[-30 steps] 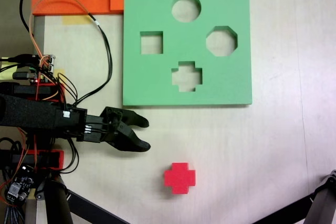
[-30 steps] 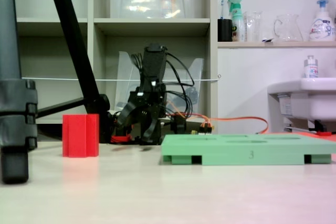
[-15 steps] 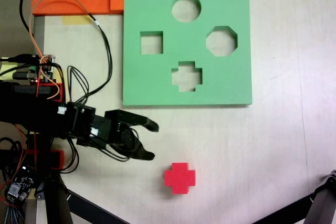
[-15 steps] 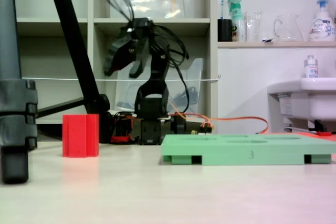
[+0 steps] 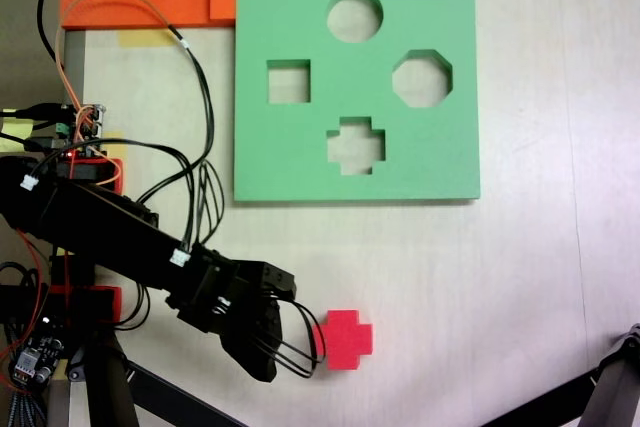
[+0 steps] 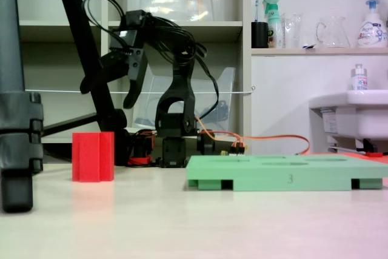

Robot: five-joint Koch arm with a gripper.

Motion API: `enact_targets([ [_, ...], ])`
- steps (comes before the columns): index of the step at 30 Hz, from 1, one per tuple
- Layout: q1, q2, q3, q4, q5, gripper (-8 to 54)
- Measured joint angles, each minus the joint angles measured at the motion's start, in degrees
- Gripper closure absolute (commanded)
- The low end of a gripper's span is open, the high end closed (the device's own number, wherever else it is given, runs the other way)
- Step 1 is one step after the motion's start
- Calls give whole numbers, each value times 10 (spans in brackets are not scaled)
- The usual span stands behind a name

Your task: Put the cross columnar block into the corresponding hole

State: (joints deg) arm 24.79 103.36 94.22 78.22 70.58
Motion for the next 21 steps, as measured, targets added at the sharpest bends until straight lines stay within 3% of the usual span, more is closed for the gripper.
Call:
enact_targets([
  [9, 0, -83, 0, -69, -54, -67],
  [21, -38, -138, 0, -136, -33, -66],
])
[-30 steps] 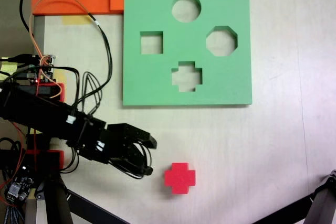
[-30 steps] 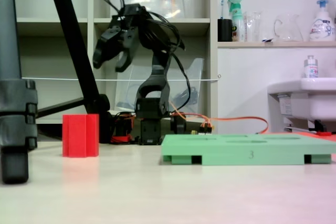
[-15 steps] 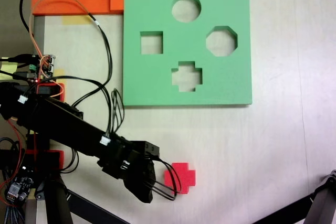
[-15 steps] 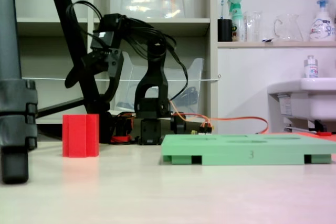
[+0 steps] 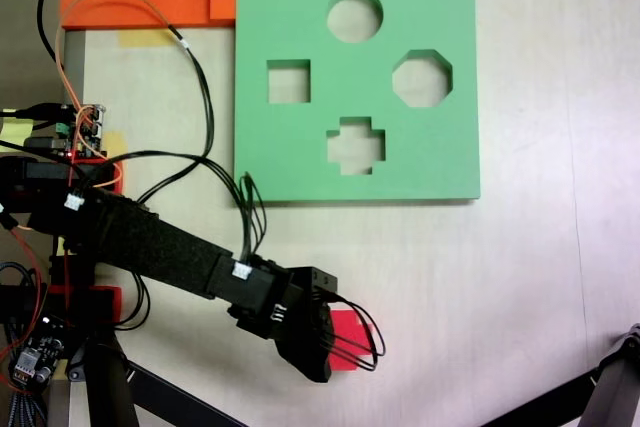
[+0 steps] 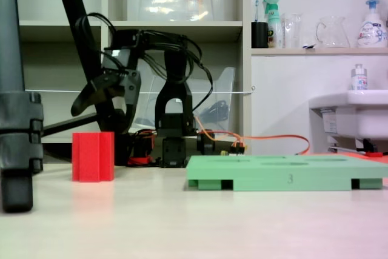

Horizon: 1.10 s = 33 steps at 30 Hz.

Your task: Put the cross columnar block into the corresponding hole

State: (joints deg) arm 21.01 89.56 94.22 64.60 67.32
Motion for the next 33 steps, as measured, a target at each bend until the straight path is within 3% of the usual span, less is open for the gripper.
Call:
enact_targets([
  [28, -11, -109, 8, -80, 3, -64],
  [33, -2, -111, 30, -98, 83, -56],
])
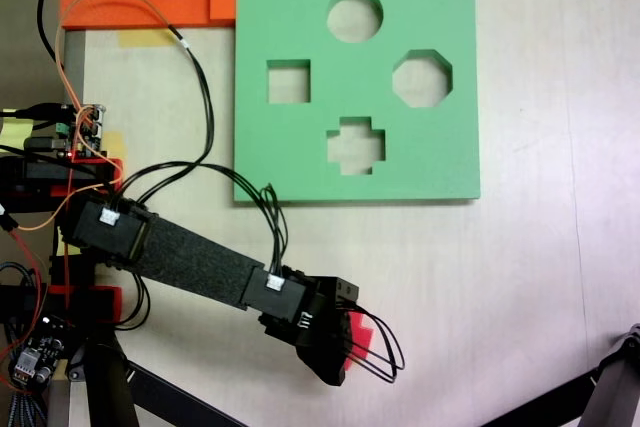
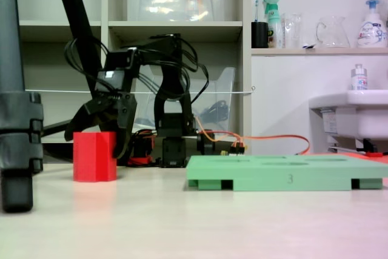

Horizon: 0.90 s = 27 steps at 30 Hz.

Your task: Put the cross columnar block into the corresponding hole

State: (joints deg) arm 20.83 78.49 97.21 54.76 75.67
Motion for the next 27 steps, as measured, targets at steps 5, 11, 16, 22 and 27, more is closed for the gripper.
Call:
enact_targets([
  [5, -4, 3, 11, 0, 56, 96],
  [11, 1, 25, 23, 0, 87, 240],
  [16, 1, 33, 31, 5, 121, 310],
  [22, -12, 37, 14, 53, 106, 310],
  [27, -19, 35, -11, 91, 59, 310],
])
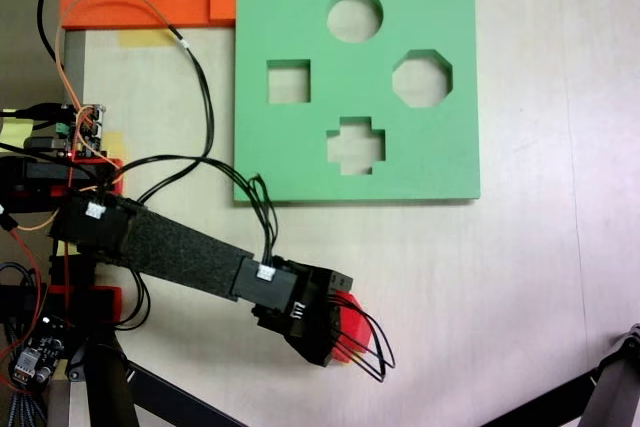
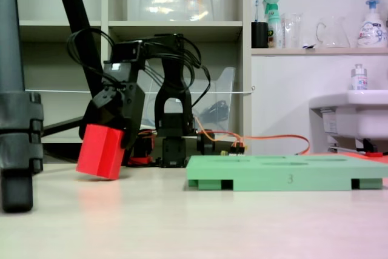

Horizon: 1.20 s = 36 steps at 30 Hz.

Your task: Put the cross columnar block into the corresponding hole

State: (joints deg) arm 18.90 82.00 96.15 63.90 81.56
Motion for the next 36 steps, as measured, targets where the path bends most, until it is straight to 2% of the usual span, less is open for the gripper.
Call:
enact_targets([
  [12, -29, 19, -20, 72, -51, 311],
  [13, -30, 22, -20, 79, -52, 315],
  [15, -35, 33, -25, 103, -51, 359],
  [21, -97, 96, -155, 198, -44, 365],
  [25, -209, 112, -187, 211, 24, 366],
  [28, -317, 110, -187, 207, 115, 366],
  [32, -431, 80, -187, 185, 208, 366],
  [36, -474, 49, -187, 169, 230, 365],
])
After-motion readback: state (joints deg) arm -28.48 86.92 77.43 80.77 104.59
